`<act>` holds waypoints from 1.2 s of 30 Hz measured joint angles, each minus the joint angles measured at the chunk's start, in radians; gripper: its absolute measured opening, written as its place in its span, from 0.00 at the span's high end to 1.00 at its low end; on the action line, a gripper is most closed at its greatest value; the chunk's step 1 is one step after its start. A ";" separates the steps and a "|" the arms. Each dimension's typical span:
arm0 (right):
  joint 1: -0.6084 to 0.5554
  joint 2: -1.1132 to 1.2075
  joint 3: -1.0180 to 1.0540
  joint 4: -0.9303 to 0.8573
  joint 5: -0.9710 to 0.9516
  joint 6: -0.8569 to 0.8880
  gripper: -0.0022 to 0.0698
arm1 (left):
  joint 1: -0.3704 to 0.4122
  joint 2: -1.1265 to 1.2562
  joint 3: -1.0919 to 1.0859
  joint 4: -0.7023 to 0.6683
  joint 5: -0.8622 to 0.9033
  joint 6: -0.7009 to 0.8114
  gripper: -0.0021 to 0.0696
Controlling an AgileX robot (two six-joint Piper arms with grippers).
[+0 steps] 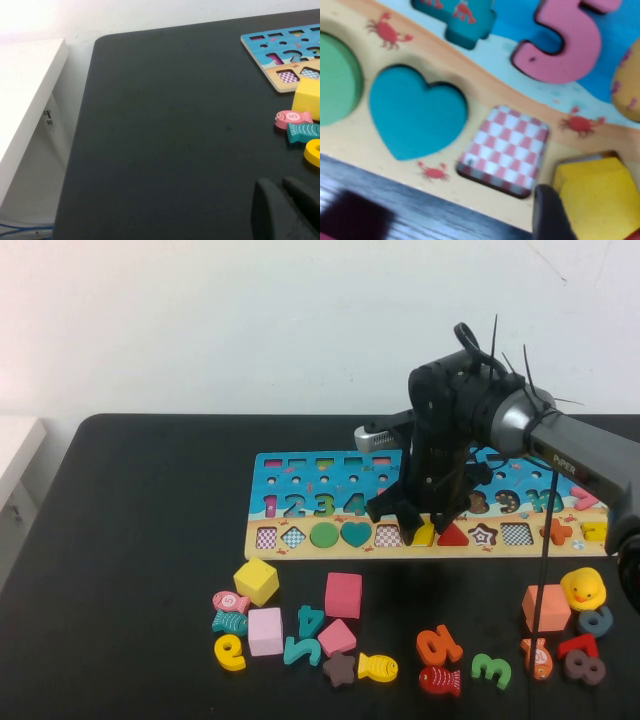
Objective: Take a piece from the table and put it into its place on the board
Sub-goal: Place the "five-pointed star" into the hole of the five-pointed star
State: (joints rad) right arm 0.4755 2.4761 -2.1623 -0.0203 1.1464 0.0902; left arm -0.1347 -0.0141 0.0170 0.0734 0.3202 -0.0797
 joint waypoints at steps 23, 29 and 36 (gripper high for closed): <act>-0.002 0.017 -0.078 -0.041 0.055 0.000 0.24 | 0.000 0.000 0.000 0.000 0.000 -0.002 0.97; -0.002 0.000 -0.097 -0.025 0.074 -0.042 0.31 | 0.000 0.000 0.000 0.000 0.000 -0.002 0.97; 0.000 0.000 -0.097 0.125 0.075 -0.160 0.88 | 0.000 0.000 0.000 0.000 0.000 -0.002 0.97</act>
State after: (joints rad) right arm 0.4756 2.4763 -2.2595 0.1045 1.2218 -0.0699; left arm -0.1347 -0.0141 0.0170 0.0734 0.3202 -0.0818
